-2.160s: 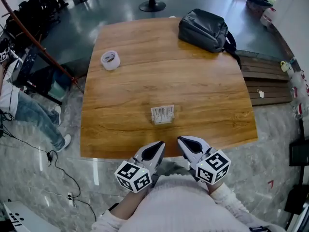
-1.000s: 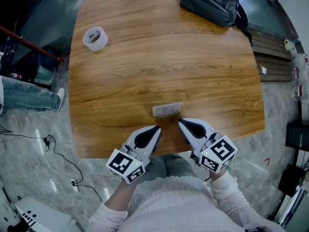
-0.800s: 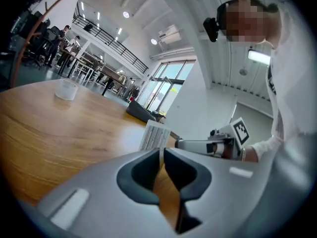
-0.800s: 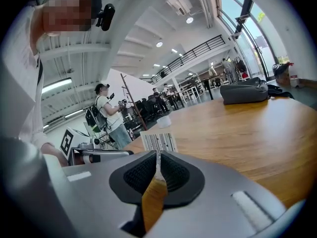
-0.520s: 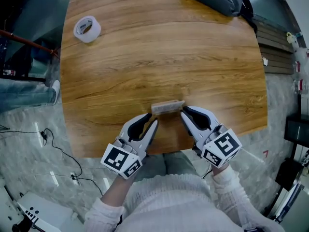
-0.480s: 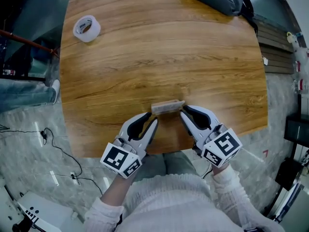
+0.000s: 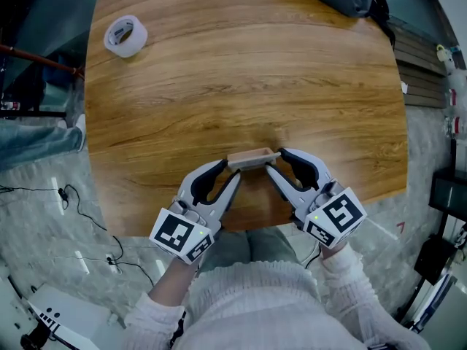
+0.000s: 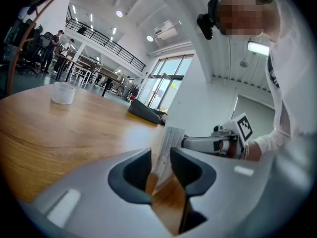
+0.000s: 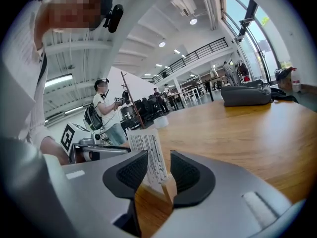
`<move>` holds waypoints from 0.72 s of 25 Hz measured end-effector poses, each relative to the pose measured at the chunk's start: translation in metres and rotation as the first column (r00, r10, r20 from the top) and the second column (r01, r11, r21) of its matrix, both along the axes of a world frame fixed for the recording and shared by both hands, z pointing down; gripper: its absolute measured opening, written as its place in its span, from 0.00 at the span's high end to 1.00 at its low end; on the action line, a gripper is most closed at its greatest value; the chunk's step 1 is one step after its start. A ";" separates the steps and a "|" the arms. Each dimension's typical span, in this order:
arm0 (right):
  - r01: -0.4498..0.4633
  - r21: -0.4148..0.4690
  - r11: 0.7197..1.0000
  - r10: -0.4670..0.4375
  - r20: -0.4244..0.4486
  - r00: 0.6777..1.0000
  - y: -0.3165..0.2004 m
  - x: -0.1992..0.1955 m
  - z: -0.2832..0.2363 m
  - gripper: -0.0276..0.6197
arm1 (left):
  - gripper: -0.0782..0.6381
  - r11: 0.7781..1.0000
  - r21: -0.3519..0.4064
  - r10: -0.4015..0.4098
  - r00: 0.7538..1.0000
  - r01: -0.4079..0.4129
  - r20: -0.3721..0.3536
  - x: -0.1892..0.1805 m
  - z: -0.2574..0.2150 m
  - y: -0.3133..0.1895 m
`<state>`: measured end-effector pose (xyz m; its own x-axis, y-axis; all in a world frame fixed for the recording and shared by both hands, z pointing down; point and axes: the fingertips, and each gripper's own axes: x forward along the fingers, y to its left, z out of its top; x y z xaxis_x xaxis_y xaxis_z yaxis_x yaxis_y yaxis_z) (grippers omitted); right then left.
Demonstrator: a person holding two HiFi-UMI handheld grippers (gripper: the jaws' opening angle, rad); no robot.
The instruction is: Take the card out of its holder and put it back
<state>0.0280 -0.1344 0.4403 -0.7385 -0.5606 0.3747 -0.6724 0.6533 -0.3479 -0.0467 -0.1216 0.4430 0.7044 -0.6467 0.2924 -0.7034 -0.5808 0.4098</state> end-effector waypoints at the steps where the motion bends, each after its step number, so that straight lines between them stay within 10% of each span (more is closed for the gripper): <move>1: 0.005 0.003 1.000 -0.005 0.000 1.000 -0.001 -0.001 0.000 0.74 | 0.73 1.000 0.000 -0.001 1.000 0.001 -0.001 0.000 0.000 -0.001; 18: 0.041 0.042 0.998 -0.040 -0.035 0.999 -0.001 -0.007 0.000 0.83 | 0.78 0.999 0.036 -0.018 1.000 0.018 0.019 0.006 -0.001 -0.006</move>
<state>0.0213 -0.1350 0.4403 -0.7480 -0.5463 0.3769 -0.6561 0.6941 -0.2963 -0.0408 -0.1278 0.4421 0.6872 -0.6694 0.2822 -0.7212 -0.5820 0.3757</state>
